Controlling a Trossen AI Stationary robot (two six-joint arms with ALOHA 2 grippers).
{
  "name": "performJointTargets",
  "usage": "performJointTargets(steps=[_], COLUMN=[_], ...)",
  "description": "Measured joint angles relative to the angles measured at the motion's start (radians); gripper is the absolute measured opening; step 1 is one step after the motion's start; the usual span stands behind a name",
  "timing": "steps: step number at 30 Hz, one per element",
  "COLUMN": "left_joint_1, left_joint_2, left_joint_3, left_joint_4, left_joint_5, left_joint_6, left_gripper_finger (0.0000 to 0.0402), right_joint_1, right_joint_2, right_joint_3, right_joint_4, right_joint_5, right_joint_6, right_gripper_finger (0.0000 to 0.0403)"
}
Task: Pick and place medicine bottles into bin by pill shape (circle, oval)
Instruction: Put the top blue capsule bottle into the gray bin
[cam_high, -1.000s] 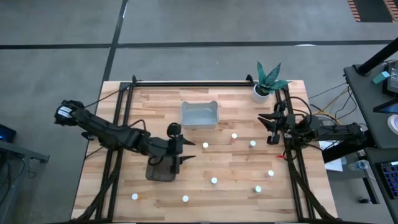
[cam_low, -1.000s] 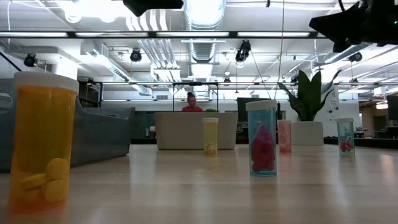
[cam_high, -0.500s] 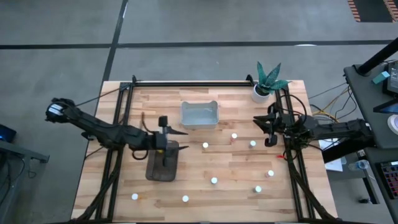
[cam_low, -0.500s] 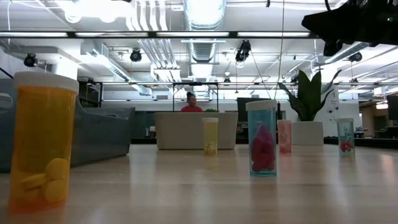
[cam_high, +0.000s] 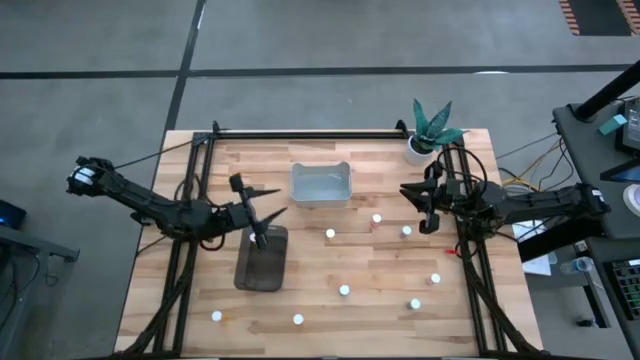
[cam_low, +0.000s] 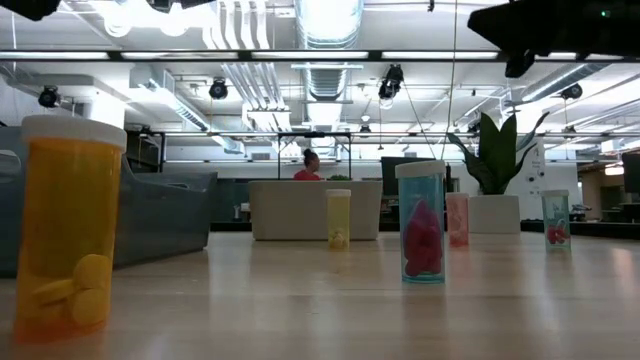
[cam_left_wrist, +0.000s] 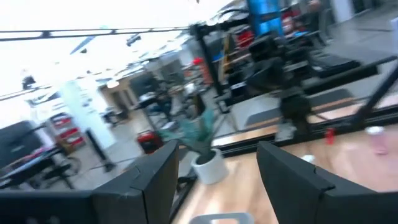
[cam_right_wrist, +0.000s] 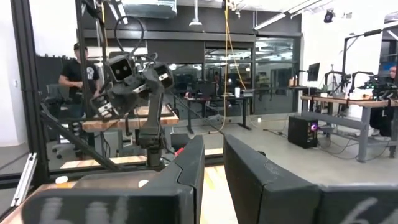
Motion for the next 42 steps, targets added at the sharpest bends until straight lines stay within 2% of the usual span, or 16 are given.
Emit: performJointTargets(steps=[4, 10, 16, 20, 27, 30, 37, 42], left_joint_1=[0.0, 0.0, 0.0, 0.0, -0.001, -0.001, -0.001, -0.001], left_joint_2=[-0.019, -0.026, -0.006, 0.015, -0.013, -0.027, -0.038, -0.041], left_joint_3=[-0.004, -0.025, -0.048, -0.059, -0.057, -0.068, -0.084, -0.086], left_joint_4=[0.001, -0.004, -0.012, -0.006, 0.1, 0.091, 0.091, 0.089], left_joint_5=[-0.051, -0.063, -0.054, -0.051, -0.05, -0.052, -0.055, -0.055], left_joint_6=[0.02, 0.023, -0.066, -0.049, 0.034, 0.035, 0.052, 0.052], left_gripper_finger=[0.02, 0.02, 0.02, 0.02, 0.02, 0.02, 0.02, 0.02], right_joint_1=[0.0, 0.0, 0.001, 0.018, 0.048, 0.053, 0.064, 0.11], right_joint_2=[0.074, 0.217, 0.385, 0.504, 0.681, 0.735, 0.838, 0.905], right_joint_3=[0.073, 0.205, 0.349, 0.432, 0.564, 0.617, 0.754, 0.849], right_joint_4=[-0.053, -0.166, -0.26, -0.324, -0.389, -0.443, -0.744, -0.901], right_joint_5=[0.001, 0.001, 0.0, -0.001, -0.001, -0.001, 0.001, -0.049], right_joint_6=[-0.007, 0.0, -0.01, -0.031, -0.069, -0.052, 0.061, 0.062], right_gripper_finger=[0.0052, 0.0052, 0.0052, 0.0052, 0.0052, 0.0052, 0.0052, 0.0052])
